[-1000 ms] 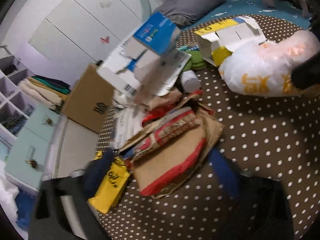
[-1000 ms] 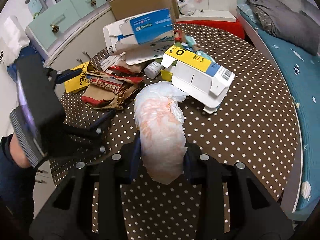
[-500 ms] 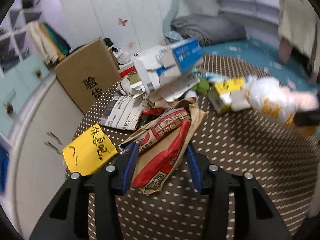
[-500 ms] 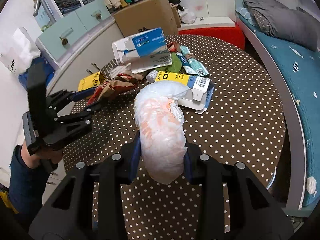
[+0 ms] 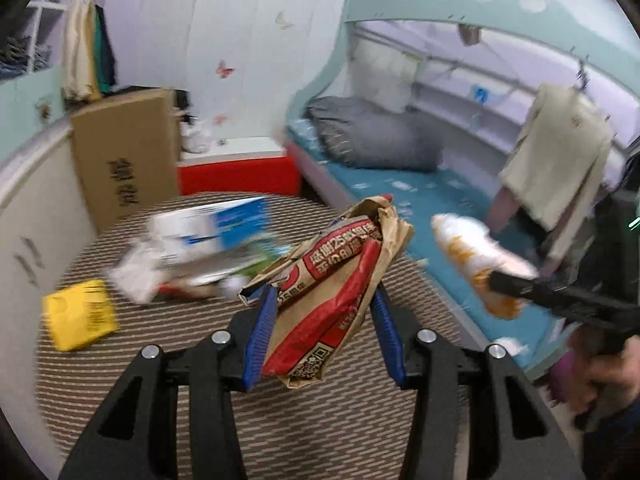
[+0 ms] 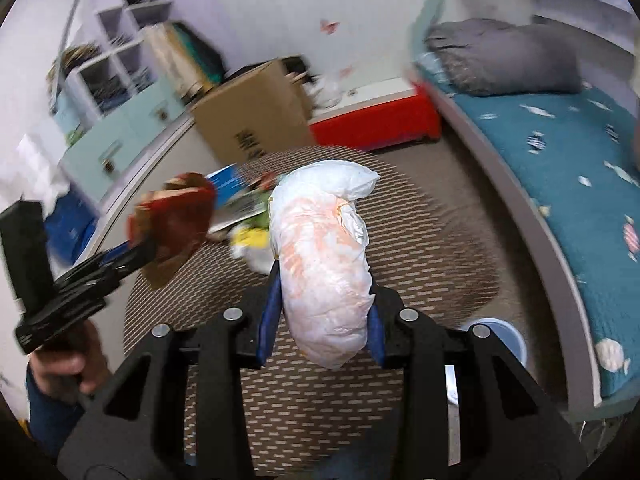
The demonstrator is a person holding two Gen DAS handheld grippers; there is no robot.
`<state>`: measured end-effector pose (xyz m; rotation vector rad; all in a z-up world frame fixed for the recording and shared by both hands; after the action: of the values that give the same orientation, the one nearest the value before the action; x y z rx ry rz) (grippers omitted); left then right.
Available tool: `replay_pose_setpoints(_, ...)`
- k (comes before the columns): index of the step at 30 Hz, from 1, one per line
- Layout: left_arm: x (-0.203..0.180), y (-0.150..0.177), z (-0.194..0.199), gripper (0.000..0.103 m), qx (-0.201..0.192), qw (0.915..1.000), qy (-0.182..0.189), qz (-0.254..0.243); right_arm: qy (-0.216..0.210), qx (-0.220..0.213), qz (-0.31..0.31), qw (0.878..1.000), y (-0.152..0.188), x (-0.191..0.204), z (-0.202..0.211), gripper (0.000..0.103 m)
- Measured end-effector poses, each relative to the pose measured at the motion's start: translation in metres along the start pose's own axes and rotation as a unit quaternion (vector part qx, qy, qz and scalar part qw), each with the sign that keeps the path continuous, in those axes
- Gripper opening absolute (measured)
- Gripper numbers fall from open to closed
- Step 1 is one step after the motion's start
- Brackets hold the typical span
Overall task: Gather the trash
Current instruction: 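Carry both items to the clear bin and release them inside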
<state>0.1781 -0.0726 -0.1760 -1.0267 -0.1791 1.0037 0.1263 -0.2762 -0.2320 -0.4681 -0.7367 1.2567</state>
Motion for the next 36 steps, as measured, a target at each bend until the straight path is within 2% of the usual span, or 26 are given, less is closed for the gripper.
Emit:
replay_pose_setpoints(5,-0.069,-0.003,-0.048,0.047,0.022,0.9976,0.065,-0.003,0.054,-0.003,-0.062,0.997,0.003,-0.082,0.003,0.036)
replay_pose_setpoints(10,-0.130,0.008,-0.113,0.047,0.066,0.9932,0.091,-0.032,0.102,0.015,-0.127,0.986,0.023,-0.161,-0.009,0.036)
replay_pose_setpoints(15,-0.172,0.033,-0.182,0.047,0.125,0.9870,0.081,-0.062,0.131,0.060,-0.185,0.972,0.055,-0.226,-0.048,0.037)
replay_pose_setpoints(19,-0.189,0.061,-0.238,0.047,0.187,0.9770,0.070,-0.075,0.133,0.101,-0.223,0.960,0.084,-0.256,-0.086,0.037)
replay_pose_setpoints(23,-0.198,0.086,-0.286,0.047,0.237,0.9663,0.052,-0.087,0.126,0.139,-0.252,0.949,0.107,-0.277,-0.119,0.037)
replay_pose_setpoints(28,-0.195,0.111,-0.339,0.048,0.294,0.9519,0.037,-0.079,0.114,0.174,-0.285,0.936,0.134,-0.293,-0.153,0.038)
replay_pose_setpoints(31,-0.193,0.124,-0.361,0.056,0.324,0.9419,0.029,-0.082,0.108,0.189,-0.299,0.929,0.144,-0.296,-0.167,0.046)
replay_pose_setpoints(32,-0.193,0.126,-0.367,0.060,0.330,0.9400,0.026,-0.083,0.108,0.191,-0.307,0.926,0.147,-0.298,-0.170,0.059)
replay_pose_setpoints(33,-0.192,0.127,-0.369,0.072,0.331,0.9395,0.014,-0.089,0.107,0.193,-0.316,0.923,0.151,-0.301,-0.173,0.069)
replay_pose_setpoints(34,-0.192,0.127,-0.372,0.083,0.329,0.9392,0.000,-0.097,0.107,0.200,-0.328,0.917,0.156,-0.305,-0.175,0.072)
replay_pose_setpoints(35,-0.193,0.126,-0.373,0.087,0.328,0.9393,-0.007,-0.101,0.107,0.204,-0.336,0.913,0.159,-0.306,-0.176,0.077)
replay_pose_setpoints(36,-0.191,0.127,-0.374,0.089,0.327,0.9391,-0.012,-0.106,0.107,0.205,-0.343,0.911,0.162,-0.307,-0.174,0.086)
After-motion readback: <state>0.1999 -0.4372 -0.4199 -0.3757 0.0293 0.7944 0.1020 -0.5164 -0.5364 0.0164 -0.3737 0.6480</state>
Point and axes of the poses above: each gripper's, at about its wrist camera, not at the fingertips, and z roughly against the way its jaws point, x to its left, y to its underside, the point moved 5 cm from there along -z, roughly the way its jaws point, and after that the axes turned 10 degrees about y, right-handed, at the moved point
